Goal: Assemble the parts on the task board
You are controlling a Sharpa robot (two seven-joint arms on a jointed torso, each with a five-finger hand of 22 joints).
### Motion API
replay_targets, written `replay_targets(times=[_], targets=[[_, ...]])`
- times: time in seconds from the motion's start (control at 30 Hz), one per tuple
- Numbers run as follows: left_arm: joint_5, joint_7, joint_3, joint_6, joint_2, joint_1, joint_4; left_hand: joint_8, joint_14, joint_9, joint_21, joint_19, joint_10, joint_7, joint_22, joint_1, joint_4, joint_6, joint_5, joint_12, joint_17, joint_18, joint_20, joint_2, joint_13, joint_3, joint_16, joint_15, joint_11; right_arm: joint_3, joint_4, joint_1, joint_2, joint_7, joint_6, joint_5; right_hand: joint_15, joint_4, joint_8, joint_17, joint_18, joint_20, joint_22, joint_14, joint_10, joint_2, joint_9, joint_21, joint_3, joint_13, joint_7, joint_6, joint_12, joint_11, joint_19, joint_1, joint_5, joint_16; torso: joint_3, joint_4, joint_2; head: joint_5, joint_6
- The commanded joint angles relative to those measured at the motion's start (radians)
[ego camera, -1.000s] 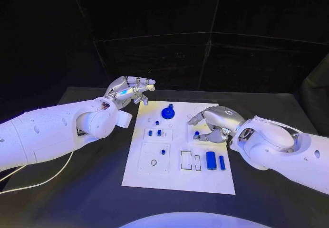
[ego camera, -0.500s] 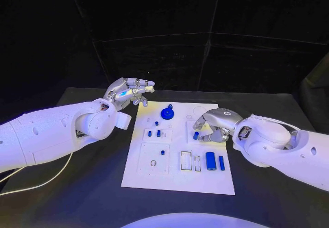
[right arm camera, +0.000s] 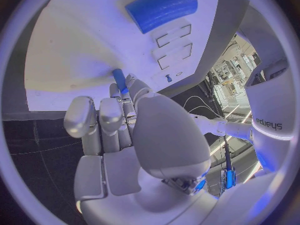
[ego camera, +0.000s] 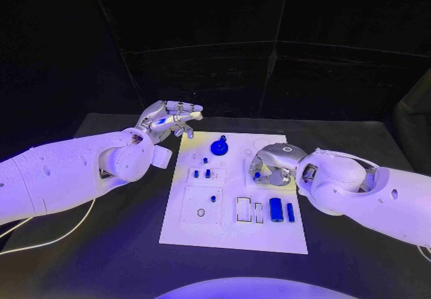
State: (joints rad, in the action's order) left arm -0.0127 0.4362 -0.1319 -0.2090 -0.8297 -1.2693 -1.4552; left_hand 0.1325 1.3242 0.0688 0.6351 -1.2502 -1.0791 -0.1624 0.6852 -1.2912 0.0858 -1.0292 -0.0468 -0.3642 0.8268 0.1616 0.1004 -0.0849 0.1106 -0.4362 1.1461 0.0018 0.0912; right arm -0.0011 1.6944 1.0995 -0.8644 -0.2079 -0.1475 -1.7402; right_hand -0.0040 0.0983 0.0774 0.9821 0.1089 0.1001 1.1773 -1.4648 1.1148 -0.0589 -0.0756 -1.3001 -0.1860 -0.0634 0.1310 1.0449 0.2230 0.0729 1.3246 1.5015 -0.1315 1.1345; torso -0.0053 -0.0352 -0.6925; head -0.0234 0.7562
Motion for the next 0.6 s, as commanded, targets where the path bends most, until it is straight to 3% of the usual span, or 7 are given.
replay_targets(times=[0.03,0.23,0.6], targets=[[0.003,0.001,0.001,0.011,0.001,-0.001,0.0,0.004,-0.008,-0.001,-0.006,0.005,0.007,-0.001,-0.001,-0.004,0.003,0.003,-0.004,-0.004,-0.001,0.021,0.002,0.006,0.002,0.002,-0.004,0.002,-0.003,0.0,-0.001,0.001,0.003,0.002,0.031,-0.01,-0.01,-0.001,0.008,0.019,-0.022,-0.003,0.02,-0.023,0.027,0.007,-0.002,-0.015,-0.02,-0.001,-0.001,0.018,-0.008,-0.005,0.015,0.008,0.007,0.018,0.0005,0.0012,0.0,0.0,0.002],[0.003,-0.001,0.001,0.012,0.0,-0.001,0.0,0.004,-0.008,-0.001,-0.006,0.005,0.007,-0.001,-0.001,-0.004,0.003,0.003,-0.004,-0.004,-0.001,0.021,0.002,0.006,0.002,0.002,-0.004,0.002,-0.003,0.0,-0.004,0.001,0.002,-0.005,0.007,-0.03,-0.015,-0.022,0.015,0.045,-0.03,-0.01,0.057,-0.026,0.078,0.012,-0.004,-0.043,-0.087,-0.005,0.0,0.054,-0.025,-0.011,0.034,0.037,0.059,0.045,0.0003,0.0008,0.001,0.002,0.005],[0.003,-0.009,0.001,0.01,0.0,-0.001,0.003,0.004,-0.008,-0.001,-0.007,0.005,0.008,-0.002,-0.001,-0.004,0.003,0.003,-0.004,-0.005,-0.001,0.021,0.002,0.007,0.002,0.002,-0.004,0.002,-0.003,0.0,0.007,0.001,-0.005,-0.005,-0.064,-0.058,-0.013,-0.046,0.007,0.057,-0.035,-0.009,0.086,-0.024,0.103,-0.004,0.0,-0.065,-0.162,-0.008,0.007,0.066,-0.057,-0.008,0.045,0.036,0.064,0.062,0.0005,0.0006,0.001,0.002,0.005]])
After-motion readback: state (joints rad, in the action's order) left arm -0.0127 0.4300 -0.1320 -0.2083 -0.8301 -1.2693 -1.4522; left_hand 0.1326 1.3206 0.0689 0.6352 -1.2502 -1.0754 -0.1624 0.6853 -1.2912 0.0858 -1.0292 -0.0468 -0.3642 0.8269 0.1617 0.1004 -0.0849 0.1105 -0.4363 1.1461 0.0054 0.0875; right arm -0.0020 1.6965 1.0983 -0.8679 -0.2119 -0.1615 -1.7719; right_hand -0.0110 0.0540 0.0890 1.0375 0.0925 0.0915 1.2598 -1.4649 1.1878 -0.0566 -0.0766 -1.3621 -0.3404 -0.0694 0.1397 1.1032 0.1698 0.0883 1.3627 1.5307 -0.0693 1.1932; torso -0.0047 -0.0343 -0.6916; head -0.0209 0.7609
